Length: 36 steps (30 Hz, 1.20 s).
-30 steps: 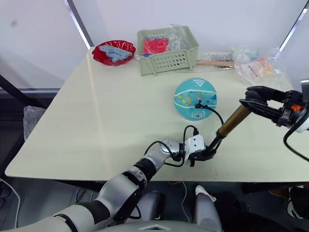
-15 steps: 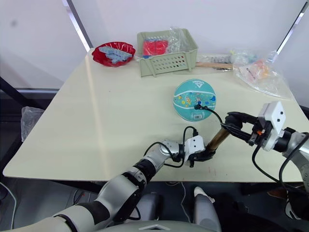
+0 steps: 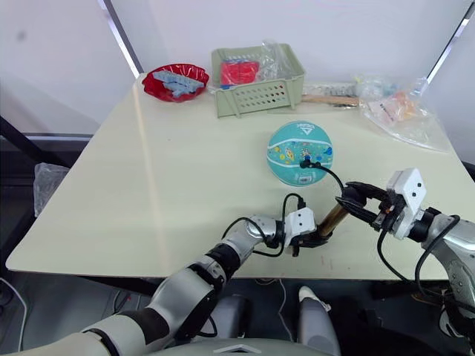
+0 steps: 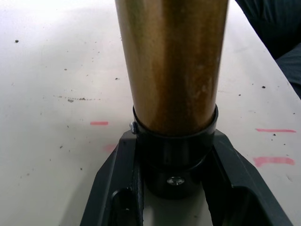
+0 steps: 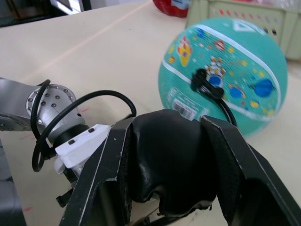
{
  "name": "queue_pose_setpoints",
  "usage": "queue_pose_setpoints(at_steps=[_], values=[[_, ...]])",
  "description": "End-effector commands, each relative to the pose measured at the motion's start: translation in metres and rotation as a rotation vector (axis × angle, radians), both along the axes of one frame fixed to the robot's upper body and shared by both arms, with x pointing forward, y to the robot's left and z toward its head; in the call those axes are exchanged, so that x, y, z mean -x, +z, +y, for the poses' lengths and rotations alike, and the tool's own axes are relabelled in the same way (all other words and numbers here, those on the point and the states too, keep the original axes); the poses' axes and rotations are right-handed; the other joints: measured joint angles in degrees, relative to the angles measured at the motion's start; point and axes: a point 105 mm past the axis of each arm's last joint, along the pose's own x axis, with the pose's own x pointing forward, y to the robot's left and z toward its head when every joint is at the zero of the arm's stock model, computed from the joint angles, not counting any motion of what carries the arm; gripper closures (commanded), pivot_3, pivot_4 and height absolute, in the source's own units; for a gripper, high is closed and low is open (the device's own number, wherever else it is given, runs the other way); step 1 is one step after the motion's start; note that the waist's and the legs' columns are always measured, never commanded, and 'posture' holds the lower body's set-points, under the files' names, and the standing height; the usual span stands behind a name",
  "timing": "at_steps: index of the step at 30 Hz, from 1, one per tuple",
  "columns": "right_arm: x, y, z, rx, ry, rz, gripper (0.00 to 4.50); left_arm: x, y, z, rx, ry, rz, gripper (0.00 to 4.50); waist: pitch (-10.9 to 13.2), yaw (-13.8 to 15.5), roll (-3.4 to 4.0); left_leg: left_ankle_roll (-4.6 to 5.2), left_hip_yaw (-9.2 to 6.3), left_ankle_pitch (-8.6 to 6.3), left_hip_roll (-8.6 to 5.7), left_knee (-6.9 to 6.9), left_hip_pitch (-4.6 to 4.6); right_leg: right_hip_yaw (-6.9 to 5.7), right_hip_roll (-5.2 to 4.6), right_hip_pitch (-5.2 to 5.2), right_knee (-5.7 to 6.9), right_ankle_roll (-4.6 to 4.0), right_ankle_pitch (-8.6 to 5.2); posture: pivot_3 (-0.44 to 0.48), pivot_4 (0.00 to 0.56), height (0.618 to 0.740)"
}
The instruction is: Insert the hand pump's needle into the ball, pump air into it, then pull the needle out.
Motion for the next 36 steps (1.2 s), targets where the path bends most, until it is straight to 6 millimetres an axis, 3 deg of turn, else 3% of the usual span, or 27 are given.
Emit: queue_pose_setpoints(at_steps=[1, 15, 24, 28, 36], values=[[-0.003, 0.039, -0.017, -0.027, -0.052, -0.079, 2.82, 0.018, -0.055, 0.040, -0.206, 0.044, 0.146, 3.31, 0.2, 0.0, 0.19, 0.00, 0.00, 0.00, 0.00, 0.00, -0.02, 0.00, 0.00, 0.00, 0.00, 0.00, 0.00, 0.000, 0.150, 0.737], [0.003, 0.128, -0.027, -0.024, -0.018, -0.203, 2.82, 0.018, -0.054, 0.040, -0.207, 0.035, 0.145, 3.31, 0.5, 0.1, 0.54, 0.01, 0.04, 0.01, -0.04, 0.01, -0.11, 0.00, -0.01, -0.07, 0.00, 0.03, 0.02, 0.000, 0.150, 0.737], [0.009, 0.163, -0.030, 0.015, -0.003, -0.258, 2.82, 0.017, -0.054, 0.041, -0.213, 0.039, 0.145, 3.31, 0.6, 0.1, 0.58, 0.02, 0.06, 0.01, -0.04, 0.01, -0.14, 0.02, -0.03, -0.09, -0.01, 0.01, 0.00, 0.000, 0.150, 0.737], [0.007, 0.148, -0.028, 0.041, 0.005, -0.206, 2.82, 0.018, -0.054, 0.039, -0.213, 0.037, 0.146, 3.31, 0.6, 0.1, 0.58, 0.02, 0.09, 0.01, -0.05, 0.01, -0.16, 0.04, -0.05, -0.11, -0.01, 0.01, 0.01, 0.000, 0.150, 0.737], [-0.002, 0.076, -0.018, 0.085, 0.008, -0.067, 2.82, 0.017, -0.054, 0.039, -0.210, 0.043, 0.146, 3.31, 0.3, 0.0, 0.26, 0.01, 0.06, 0.01, -0.02, 0.01, -0.09, 0.02, -0.04, -0.06, -0.01, 0.03, 0.01, 0.000, 0.150, 0.737]])
